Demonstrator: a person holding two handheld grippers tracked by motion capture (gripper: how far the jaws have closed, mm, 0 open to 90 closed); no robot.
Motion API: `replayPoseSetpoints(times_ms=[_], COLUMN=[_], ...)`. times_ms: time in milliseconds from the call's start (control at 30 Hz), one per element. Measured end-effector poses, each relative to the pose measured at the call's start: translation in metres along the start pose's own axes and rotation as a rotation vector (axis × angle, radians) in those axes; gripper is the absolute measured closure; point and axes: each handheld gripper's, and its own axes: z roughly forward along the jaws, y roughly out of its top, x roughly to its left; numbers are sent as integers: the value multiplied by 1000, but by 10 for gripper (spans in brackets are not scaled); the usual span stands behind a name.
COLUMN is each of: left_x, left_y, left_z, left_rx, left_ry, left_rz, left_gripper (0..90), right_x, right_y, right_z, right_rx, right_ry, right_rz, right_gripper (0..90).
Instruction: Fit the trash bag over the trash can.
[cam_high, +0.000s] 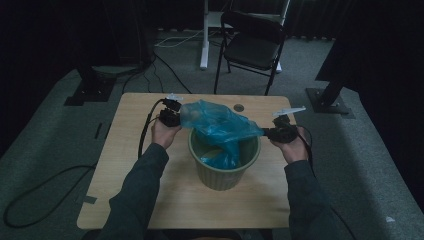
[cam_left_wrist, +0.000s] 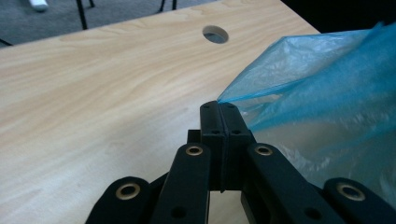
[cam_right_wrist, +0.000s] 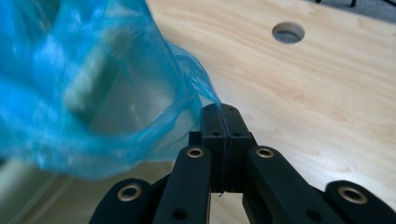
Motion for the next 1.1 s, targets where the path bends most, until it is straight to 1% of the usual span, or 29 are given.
replayPoseSetpoints(times_ms=[133, 200, 233, 267, 300, 333, 367, 400, 467, 533, 567, 633, 733, 800, 867, 933, 1000, 1100], left_x=[-5, -7, -9, -10, -10, -9, -6, -5, -1, 2, 4, 5, 5, 4, 2, 0, -3, -6], left_y=[-9, -13, -14, -15, -15, -15, -15, -15, -15, -16, -16, -18, -21, -23, -25, -26, -27, -27], left_z=[-3, -6, -8, -11, -14, -18, -25, -28, -38, -48, -52, -61, -73, -81, -86, -91, -94, -99], left_rx=[13, 6, 2, -4, -14, -26, -51, -63, -87, -110, -120, -142, -176, -196, -204, -205, -209, -227], left_ry=[-6, -9, -12, -7, -1, -3, -6, 1, 18, 40, 35, 36, 24, 5, -9, -26, -40, -82], left_rz=[25, 28, 32, 31, 28, 22, 9, 2, -9, -19, -27, -27, -16, -6, 5, 22, 40, 66], left_gripper=[900, 898, 896, 876, 841, 802, 778, 747, 714, 677, 669, 648, 621, 615, 612, 600, 594, 567], right_x=[4, 9, 12, 14, 15, 16, 16, 15, 14, 12, 12, 12, 12, 14, 16, 19, 23, 28], right_y=[-9, -14, -16, -16, -16, -15, -14, -13, -12, -11, -11, -10, -8, -6, -4, -2, -1, 1], right_z=[-1, -3, -5, -7, -9, -12, -16, -21, -27, -33, -37, -43, -55, -63, -69, -75, -78, -79], right_rx=[27, 39, 40, 36, 30, 18, 3, -13, -34, -60, -72, -101, -146, -174, -196, -224, -235, -243], right_ry=[12, 7, 9, 10, 3, -2, 1, 9, 4, 5, 3, -3, -2, 2, 20, 57, 75, 104], right_rz=[-21, -55, -65, -73, -78, -75, -72, -67, -57, -58, -54, -54, -59, -70, -70, -79, -92, -117], right_gripper=[900, 900, 900, 900, 898, 864, 838, 805, 759, 723, 710, 688, 682, 678, 673, 666, 664, 647])
